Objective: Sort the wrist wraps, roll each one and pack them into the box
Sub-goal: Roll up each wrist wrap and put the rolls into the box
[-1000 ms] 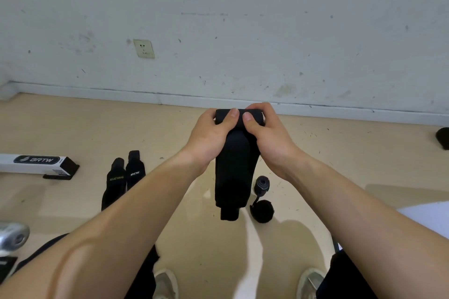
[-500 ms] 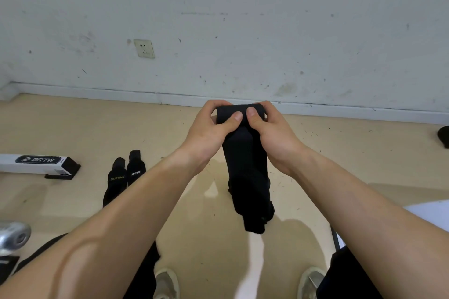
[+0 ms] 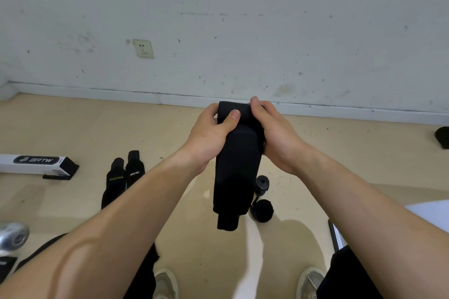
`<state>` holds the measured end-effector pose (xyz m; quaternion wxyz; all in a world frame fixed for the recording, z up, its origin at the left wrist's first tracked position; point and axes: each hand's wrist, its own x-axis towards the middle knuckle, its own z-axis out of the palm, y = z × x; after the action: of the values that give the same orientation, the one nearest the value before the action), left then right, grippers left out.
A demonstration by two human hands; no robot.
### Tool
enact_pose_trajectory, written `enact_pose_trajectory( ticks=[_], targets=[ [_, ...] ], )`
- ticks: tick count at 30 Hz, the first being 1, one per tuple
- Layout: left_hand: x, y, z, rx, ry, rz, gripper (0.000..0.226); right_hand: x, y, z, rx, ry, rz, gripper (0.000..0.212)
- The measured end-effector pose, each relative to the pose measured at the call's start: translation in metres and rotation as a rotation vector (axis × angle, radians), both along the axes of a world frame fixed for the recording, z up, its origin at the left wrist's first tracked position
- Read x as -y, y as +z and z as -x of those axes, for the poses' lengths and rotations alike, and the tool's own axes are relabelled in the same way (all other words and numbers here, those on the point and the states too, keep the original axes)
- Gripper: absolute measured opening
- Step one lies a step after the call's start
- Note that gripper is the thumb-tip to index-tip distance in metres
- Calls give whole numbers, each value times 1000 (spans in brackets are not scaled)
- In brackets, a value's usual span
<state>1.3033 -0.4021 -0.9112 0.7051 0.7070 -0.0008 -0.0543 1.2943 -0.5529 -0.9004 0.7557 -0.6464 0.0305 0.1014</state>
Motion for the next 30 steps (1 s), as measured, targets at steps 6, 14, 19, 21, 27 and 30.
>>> enact_pose_trajectory(
  ticks=[6, 14, 19, 21, 27, 30],
  targets=[
    [0, 0, 2, -61, -38, 105, 35, 1, -1, -2, 90, -61, 27, 13],
    [-6, 2, -5, -32, -31, 39, 36, -1, -2, 2, 92, -37, -34, 24],
    [-6, 3, -4, 12, 21, 23, 25, 0, -1, 0, 17, -9, 67, 37],
    [-7, 2, -4, 21, 27, 5, 24, -1, -3, 0, 49, -24, 95, 36],
    [-8, 4, -3, -74, -69, 66, 51, 1, -4, 0, 73, -38, 36, 24],
    [-8, 4, -3, -81, -119, 19, 48, 1, -4, 0, 78, -38, 20, 22]
  ],
)
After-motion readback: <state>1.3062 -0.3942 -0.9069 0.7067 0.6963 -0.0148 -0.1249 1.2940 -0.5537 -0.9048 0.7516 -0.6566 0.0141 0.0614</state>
